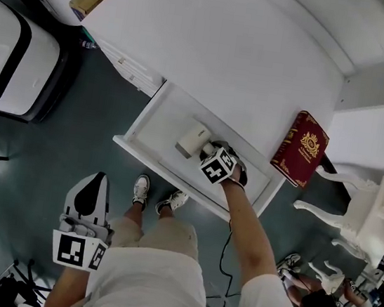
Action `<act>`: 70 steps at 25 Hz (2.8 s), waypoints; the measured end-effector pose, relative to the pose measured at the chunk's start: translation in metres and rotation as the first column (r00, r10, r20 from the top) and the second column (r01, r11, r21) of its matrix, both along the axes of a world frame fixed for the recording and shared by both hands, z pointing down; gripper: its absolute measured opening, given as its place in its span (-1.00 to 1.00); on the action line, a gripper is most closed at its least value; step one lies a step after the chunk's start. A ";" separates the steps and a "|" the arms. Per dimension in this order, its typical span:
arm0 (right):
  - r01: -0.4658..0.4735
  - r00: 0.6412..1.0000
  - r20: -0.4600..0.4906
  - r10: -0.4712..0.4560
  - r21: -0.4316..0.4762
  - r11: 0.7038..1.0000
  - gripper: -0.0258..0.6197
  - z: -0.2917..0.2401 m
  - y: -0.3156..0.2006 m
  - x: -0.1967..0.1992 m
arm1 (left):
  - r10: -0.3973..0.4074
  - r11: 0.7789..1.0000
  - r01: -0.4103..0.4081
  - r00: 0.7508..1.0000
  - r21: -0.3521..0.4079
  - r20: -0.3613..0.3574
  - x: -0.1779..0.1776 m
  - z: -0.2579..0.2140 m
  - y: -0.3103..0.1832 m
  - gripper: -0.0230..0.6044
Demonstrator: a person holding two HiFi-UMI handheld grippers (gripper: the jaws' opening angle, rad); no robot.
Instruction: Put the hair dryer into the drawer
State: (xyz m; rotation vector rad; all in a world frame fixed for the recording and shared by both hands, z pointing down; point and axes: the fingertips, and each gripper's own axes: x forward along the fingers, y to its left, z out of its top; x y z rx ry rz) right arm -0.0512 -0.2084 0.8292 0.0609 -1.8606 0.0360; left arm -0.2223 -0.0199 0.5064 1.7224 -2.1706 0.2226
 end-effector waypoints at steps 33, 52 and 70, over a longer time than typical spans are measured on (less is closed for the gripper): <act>-0.151 0.986 0.086 0.145 0.069 0.986 0.33 -0.028 -0.004 0.010 | 0.060 0.997 -0.062 0.998 0.043 0.029 -0.006 -0.032 0.003 -0.88; -0.393 0.887 0.292 0.358 0.068 0.917 0.33 -0.141 0.031 0.069 | 0.320 0.925 -0.322 0.947 0.201 0.043 0.062 -0.083 -0.057 -0.88; -0.674 0.633 0.463 0.620 -0.064 0.736 -0.23 -0.191 0.045 0.136 | 0.378 0.874 -0.393 0.920 0.286 0.108 0.080 -0.114 -0.082 -0.88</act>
